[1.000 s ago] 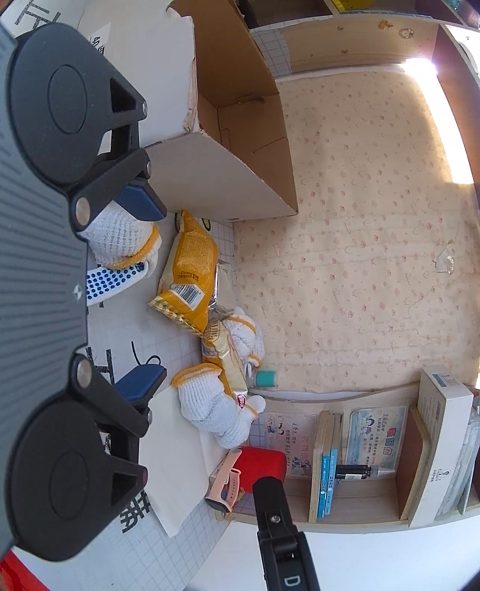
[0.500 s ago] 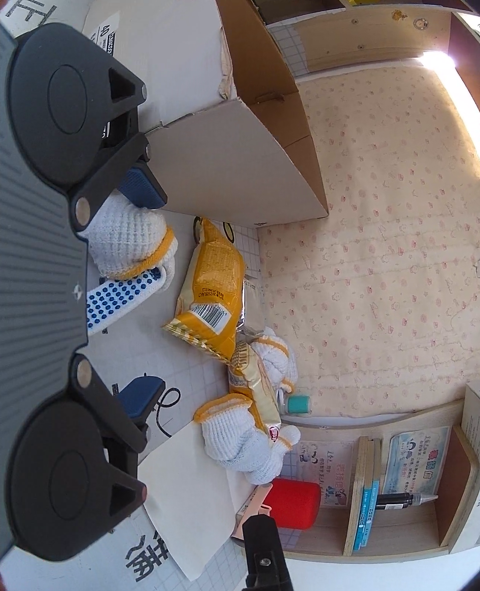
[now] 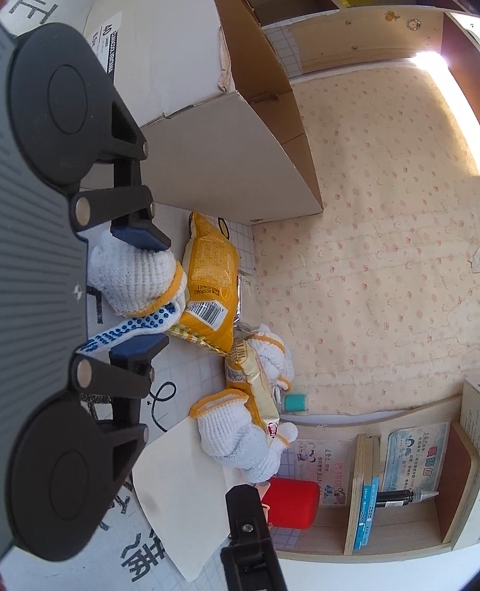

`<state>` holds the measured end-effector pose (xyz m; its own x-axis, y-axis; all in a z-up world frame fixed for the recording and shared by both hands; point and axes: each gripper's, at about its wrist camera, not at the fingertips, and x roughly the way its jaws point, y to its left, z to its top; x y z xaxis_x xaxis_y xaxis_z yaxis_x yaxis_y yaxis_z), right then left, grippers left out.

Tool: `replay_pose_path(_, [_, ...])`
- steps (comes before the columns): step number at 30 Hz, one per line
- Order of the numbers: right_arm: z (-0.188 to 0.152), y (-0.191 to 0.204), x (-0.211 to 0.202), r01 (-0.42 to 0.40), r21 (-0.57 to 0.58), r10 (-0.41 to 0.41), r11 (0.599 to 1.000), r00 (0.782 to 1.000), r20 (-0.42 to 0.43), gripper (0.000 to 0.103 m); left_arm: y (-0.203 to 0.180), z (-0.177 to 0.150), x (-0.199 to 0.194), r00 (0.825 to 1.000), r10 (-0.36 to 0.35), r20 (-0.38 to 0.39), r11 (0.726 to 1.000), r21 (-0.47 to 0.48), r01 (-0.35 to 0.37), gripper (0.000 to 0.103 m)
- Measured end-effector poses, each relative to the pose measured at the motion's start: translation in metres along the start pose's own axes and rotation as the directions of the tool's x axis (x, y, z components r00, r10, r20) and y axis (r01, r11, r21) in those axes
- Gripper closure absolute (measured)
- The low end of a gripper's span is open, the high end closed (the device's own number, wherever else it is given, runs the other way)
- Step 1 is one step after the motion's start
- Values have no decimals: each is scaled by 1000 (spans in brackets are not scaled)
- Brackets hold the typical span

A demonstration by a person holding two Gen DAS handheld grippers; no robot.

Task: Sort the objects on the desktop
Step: 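Grasp a white glove with the left tool while the right tool grasps another glove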

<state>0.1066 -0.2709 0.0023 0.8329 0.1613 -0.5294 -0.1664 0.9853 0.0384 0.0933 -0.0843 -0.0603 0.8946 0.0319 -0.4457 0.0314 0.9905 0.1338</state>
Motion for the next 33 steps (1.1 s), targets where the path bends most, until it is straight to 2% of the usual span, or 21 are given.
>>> replay_pose_path(4, [0,1,2,-4,0,4,1000,1000,-2,29,2,3,-8,999,-49,-3,997,-60,49,51])
replay_pose_path(6, [0,1,3,-6,0,6,1000,1000,-4,29,-1,5,-11,1000,-27,10,997,-72,28,50])
replay_pose_path(7, [0,0,4,-5,1,5,1000,1000,-6,29,-2,6,-12,1000,-7,20,998,-63,8,40])
replay_pose_path(8, [0,1,4,-7,0,7,1000,1000,-8,29,-4,6,-11,1000,15,21,999,-47,-14,20])
replay_pose_path(10, [0,1,8,-8,-3,8,1000,1000,-17,29,-5,7,-7,999,33,17,999,-28,-32,7])
replay_pose_path(12, [1,1,12,-10,-5,10,1000,1000,-24,29,-3,7,-2,1000,21,-5,999,-30,-21,8])
replay_pose_path(13, [2,2,16,-13,-8,12,1000,1000,-28,29,-1,7,2,1000,-5,-24,999,-37,4,12])
replay_pose_path(14, [4,2,20,-11,-14,11,1000,999,-33,29,0,6,6,998,-43,-46,998,-55,41,22])
replay_pose_path(15, [5,3,25,-6,-24,5,1000,999,-37,29,0,4,9,996,-55,-65,997,-64,51,27])
replay_pose_path(17, [9,5,34,1,-44,-3,999,999,-41,29,-1,2,10,997,-48,-59,997,-60,44,42])
replay_pose_path(19, [13,5,44,11,-56,-14,998,999,-50,27,1,2,10,997,-48,-57,997,-63,45,50])
replay_pose_path(22, [17,6,63,11,-66,-16,998,997,-77,15,2,2,10,998,-43,-52,997,-72,39,51])
replay_pose_path(33, [19,18,134,80,-94,-97,992,976,-197,9,0,-1,10,998,-40,-42,995,-89,36,51])
